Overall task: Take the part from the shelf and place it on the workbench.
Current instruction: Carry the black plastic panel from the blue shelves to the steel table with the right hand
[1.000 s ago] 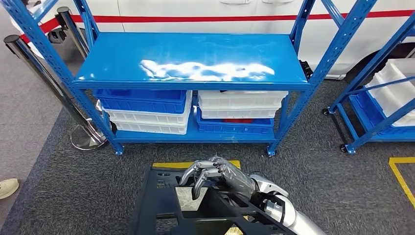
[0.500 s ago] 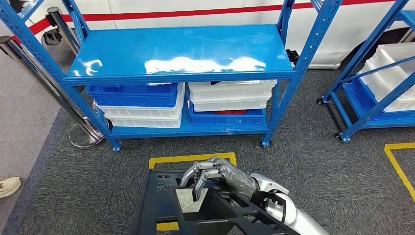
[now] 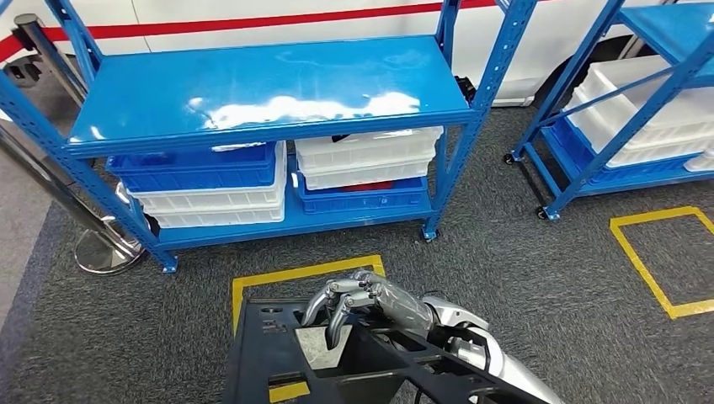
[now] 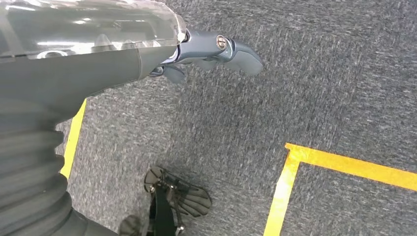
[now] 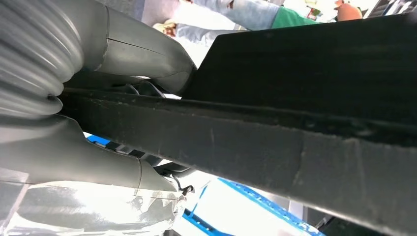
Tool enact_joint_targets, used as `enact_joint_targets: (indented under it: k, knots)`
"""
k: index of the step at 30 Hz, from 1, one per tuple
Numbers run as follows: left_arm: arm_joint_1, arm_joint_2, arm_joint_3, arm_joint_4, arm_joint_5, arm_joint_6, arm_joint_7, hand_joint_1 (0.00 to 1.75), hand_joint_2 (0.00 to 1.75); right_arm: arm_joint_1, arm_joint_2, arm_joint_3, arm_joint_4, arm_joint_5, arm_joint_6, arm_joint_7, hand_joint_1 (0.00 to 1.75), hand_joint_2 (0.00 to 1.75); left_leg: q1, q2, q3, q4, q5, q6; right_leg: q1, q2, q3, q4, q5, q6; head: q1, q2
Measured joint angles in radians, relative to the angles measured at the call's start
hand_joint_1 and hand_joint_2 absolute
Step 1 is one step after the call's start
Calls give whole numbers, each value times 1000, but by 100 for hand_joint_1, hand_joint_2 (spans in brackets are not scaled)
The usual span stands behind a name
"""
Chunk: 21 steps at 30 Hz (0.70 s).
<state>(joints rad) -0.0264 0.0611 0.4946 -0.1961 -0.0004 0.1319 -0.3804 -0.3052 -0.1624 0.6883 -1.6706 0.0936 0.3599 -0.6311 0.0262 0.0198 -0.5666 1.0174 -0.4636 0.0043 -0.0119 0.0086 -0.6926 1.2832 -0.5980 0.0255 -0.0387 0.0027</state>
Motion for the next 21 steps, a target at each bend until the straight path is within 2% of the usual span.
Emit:
enact_joint_targets:
  k: [1, 2, 3, 5, 6, 7, 8, 9, 10, 12, 14, 15, 16, 17, 18, 19, 21]
  knots:
    - [0, 1, 4, 0, 0, 2, -1, 0, 175, 0, 0, 0, 2, 0, 0, 1, 175, 175, -1, 9, 0, 0, 0, 0, -2, -2, -15, 28, 0, 2, 0, 0]
    - [0, 1, 8, 0, 0, 4, -2, 0, 175, -2, 0, 0, 6, 0, 0, 3, 175, 175, -1, 18, 1, 0, -1, 0, -2, -5, -10, 17, 19, 2, 0, 0]
    - [0, 1, 12, 0, 0, 7, -3, 0, 175, -5, 1, 0, 9, 0, 0, 5, 175, 175, -1, 27, 3, 0, -1, -1, -2, -11, 14, -33, 54, 0, 0, 0]
    - [-1, 1, 19, -1, 0, 12, -5, 0, 175, -16, 3, 0, 15, 0, 1, 11, 175, 175, -4, 42, 7, 1, -4, -5, 4, -51, 80, -173, 118, -8, 0, 0]
    - [0, 1, 22, -1, 0, 14, -6, 0, 175, -23, 6, 1, 19, 0, 2, 16, 175, 175, -7, 50, 8, 2, -5, -9, 10, -70, 102, -223, 134, -14, 0, 0]
    - [1, 1, 25, -2, -1, 14, -7, 0, 175, -30, 9, 1, 24, 0, 1, 23, 175, 175, -10, 59, 8, 2, -6, -14, 15, -82, 110, -248, 137, -19, 0, 0]
    - [2, 1, 28, -2, -2, 13, -10, 0, 175, -37, 14, 2, 31, 1, 1, 33, 175, 175, -13, 69, 9, 1, -6, -19, 19, -81, 109, -253, 135, -25, 0, 0]
    - [2, 1, 30, -2, -3, 9, -12, 0, 175, -44, 19, 3, 40, 2, -1, 44, 175, 175, -13, 80, 10, -1, -6, -24, 18, -69, 106, -256, 137, -31, -1, 0]
    - [0, 1, 32, -3, -5, 2, -16, 0, 175, -51, 25, 4, 53, 3, -4, 54, 175, 175, -13, 81, 10, 1, -11, -29, 16, -58, 105, -261, 142, -38, 0, 0]
    - [-2, 1, 35, -4, -10, -14, -24, 0, 175, -68, 39, 6, 82, 4, -9, 69, 175, 175, -9, 48, -7, 48, -47, -36, 10, -38, 106, -270, 151, -52, -1, 0]
    - [-1, 1, 37, -5, -16, -29, -31, 0, 175, -80, 52, 7, 110, 4, -14, 77, 175, 175, -7, 3, -62, 170, -113, -40, 9, -17, 104, -272, 156, -61, -2, 0]
    - [0, 1, 37, -5, -19, -36, -35, 0, 175, -83, 56, 7, 122, 4, -16, 82, 175, 175, -7, -7, -91, 234, -137, -41, 10, -5, 102, -271, 158, -62, -2, 0]
    - [1, 1, 38, -5, -24, -43, -38, 0, 175, -84, 59, 8, 132, 5, -19, 90, 175, 175, -7, -11, -109, 275, -145, -42, 10, 8, 101, -269, 158, -63, -2, 0]
    - [1, 1, 39, -5, -29, -49, -41, 0, 175, -85, 60, 8, 141, 5, -22, 101, 175, 175, -6, -13, -111, 278, -132, -43, 11, 21, 100, -265, 158, -63, -2, 0]
    - [1, 1, 39, -5, -35, -53, -43, 0, 175, -86, 61, 8, 148, 6, -23, 112, 175, 175, -5, -16, -96, 243, -103, -42, 10, 34, 99, -261, 157, -61, -2, 0]
    - [0, 1, 39, -5, -40, -56, -44, 0, 175, -89, 61, 8, 154, 6, -24, 122, 175, 175, -4, -27, -67, 181, -65, -42, 9, 46, 97, -255, 156, -59, -2, 0]
    - [0, 1, 39, -5, -50, -57, -46, 0, 175, -97, 61, 7, 164, 4, -24, 135, 175, 175, 1, -75, -18, 68, -22, -38, 10, 71, 87, -240, 152, -50, -1, 0]
